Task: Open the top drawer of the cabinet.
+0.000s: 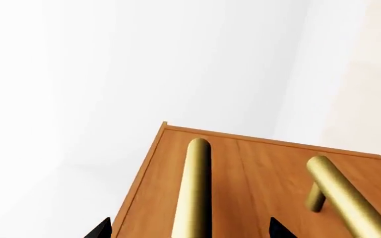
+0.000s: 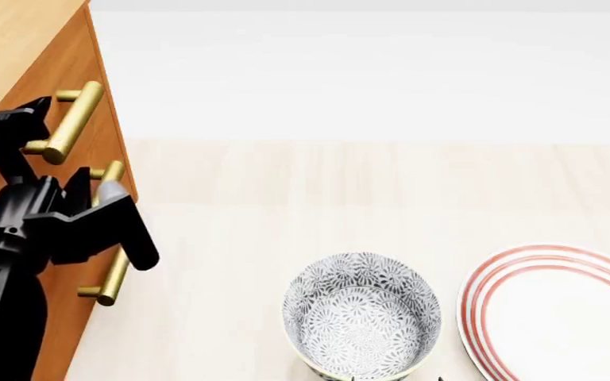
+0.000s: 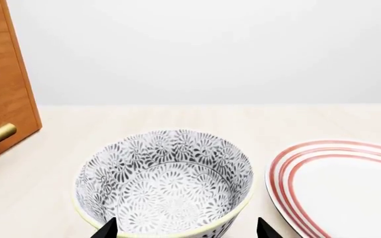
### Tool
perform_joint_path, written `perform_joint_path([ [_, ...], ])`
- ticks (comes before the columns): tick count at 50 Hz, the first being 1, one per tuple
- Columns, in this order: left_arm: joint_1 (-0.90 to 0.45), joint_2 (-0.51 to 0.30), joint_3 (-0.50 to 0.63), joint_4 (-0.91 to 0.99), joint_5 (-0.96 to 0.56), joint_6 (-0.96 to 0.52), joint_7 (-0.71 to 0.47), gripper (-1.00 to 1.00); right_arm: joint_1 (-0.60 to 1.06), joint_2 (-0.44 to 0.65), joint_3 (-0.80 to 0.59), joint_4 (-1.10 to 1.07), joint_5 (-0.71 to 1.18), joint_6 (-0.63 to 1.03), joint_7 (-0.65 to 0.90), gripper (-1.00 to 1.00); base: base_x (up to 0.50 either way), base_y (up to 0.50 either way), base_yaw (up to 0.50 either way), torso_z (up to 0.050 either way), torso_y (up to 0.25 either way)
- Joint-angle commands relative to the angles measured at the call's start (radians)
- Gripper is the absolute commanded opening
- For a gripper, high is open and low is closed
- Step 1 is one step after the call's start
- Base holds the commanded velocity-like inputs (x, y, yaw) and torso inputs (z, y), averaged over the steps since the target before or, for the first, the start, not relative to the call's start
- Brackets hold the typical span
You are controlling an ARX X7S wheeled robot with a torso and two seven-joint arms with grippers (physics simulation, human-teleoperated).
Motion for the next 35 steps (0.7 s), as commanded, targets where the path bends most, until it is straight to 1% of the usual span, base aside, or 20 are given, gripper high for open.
perform_joint_path([
  [1,-0.015,0.030,-0.022,-0.053,0.013,0.004,-0.005,-1.00,0.004,-0.016,0.016,0.005,-0.014,0.000,-0.015,1.00,0.00,0.00,0.00,0.000,0.000],
  [4,-0.017,0.033,-0.020,-0.069,0.013,0.009,-0.013,-1.00,0.004,-0.015,0.014,0.005,-0.014,-0.002,-0.014,1.00,0.00,0.00,0.00,0.000,0.000],
  [21,-0.006,0.029,0.001,-0.032,0.038,-0.010,-0.005,-1.00,0.003,-0.010,0.007,0.008,-0.009,-0.002,-0.008,1.00,0.00,0.00,0.00,0.000,0.000],
  [35,0.030,0.086,0.027,0.032,0.044,-0.014,-0.006,-1.00,0.007,-0.005,0.005,0.003,-0.003,0.002,-0.001,1.00,-0.01,0.00,0.00,0.000,0.000],
])
